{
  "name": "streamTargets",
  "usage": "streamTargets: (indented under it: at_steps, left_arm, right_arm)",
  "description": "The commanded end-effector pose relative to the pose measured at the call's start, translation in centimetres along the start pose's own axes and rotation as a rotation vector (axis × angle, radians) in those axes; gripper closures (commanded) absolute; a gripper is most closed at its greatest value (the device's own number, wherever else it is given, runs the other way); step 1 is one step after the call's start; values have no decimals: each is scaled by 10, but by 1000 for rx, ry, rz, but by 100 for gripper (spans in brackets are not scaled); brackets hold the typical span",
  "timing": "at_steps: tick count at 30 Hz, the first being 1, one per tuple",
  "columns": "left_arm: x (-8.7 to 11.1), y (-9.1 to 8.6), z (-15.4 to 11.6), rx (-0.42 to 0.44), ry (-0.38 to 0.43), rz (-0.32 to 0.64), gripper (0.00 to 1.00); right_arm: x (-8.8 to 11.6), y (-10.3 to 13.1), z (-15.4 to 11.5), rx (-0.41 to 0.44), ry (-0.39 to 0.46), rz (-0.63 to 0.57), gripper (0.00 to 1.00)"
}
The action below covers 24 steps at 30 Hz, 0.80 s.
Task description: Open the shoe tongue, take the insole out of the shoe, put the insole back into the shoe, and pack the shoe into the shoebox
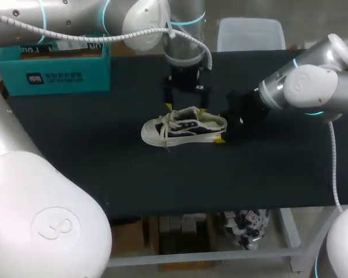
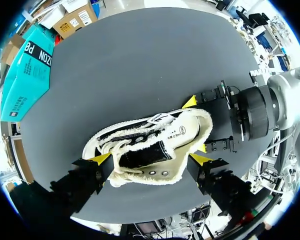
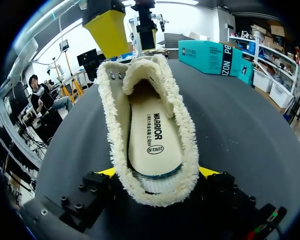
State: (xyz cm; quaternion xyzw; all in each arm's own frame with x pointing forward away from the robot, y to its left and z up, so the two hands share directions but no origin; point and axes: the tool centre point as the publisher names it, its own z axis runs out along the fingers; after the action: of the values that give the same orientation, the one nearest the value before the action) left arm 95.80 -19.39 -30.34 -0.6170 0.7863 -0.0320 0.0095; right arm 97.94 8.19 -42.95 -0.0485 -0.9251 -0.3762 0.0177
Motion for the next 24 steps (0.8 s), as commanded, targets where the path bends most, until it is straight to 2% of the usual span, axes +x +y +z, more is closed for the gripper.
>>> streamTargets:
  at_steps: [1,5,8,10,19,23,24]
  left_arm:
    - [10,-10,7,-28,-40,-10,2]
    - [16,-9,9,-56,-60,-16,17]
    - [18,-8,11,-67,-91,-27,36]
    - [20,-7,13,-64,-118,-39,41]
    - [25,-5,27,-92,-172,-76,39]
    - [23,-2,34,-108,-181,-88,52]
    - [22,-1,35,-110,-182,-90,60]
  right_arm:
    - [2,-5,6,-1,3,-1,100]
    - [2,-5,6,-1,3,-1,100]
    - [2,-5,6,-1,3,-1,100]
    - [2,-5,6,-1,3,-1,100]
    - [2,-5,6,-1,3,-1,100]
    - [2,-5,6,-1,3,-1,100]
    - [2,-5,6,-1,3,-1,100]
